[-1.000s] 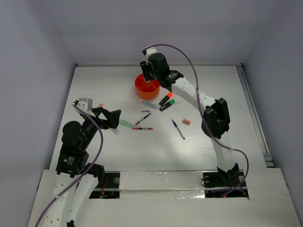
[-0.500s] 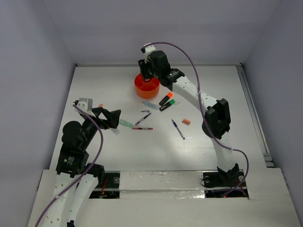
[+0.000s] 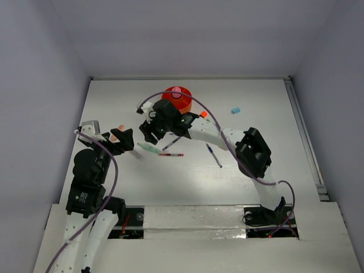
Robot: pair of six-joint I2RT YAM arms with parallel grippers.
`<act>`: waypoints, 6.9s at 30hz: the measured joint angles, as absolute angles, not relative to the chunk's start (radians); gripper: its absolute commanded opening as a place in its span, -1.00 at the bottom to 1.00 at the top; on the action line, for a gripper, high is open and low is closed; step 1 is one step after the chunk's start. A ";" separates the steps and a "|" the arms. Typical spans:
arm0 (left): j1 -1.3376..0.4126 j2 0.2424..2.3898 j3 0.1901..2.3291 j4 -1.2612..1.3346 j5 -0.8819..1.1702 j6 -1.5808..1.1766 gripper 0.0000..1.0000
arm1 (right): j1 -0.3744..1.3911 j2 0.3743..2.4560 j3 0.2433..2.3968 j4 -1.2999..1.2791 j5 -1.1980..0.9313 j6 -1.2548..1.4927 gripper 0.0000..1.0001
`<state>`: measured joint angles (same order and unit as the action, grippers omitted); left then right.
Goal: Sort the stationery into containers
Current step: Pick up the pen from the center of the board, then close the pen cap on the pen.
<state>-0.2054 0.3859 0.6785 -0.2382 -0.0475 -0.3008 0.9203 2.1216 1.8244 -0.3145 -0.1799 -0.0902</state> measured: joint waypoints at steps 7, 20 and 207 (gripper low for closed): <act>-0.205 0.368 0.678 -0.259 -0.137 -0.324 0.98 | 0.930 2.230 1.878 -0.362 -0.221 -0.120 0.59; -0.213 0.331 0.678 -0.264 -0.147 -0.326 0.98 | 0.948 2.348 1.953 -0.465 -0.164 -0.136 0.36; -0.880 0.515 0.406 0.362 -0.006 -0.401 -1.00 | 0.832 1.466 1.535 -0.436 -0.228 0.424 -0.04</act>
<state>-0.8803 0.5152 0.4065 0.3618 -0.0063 -0.4011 0.8322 1.4662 1.5349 -0.4358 -0.2283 0.4240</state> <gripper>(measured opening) 0.149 0.544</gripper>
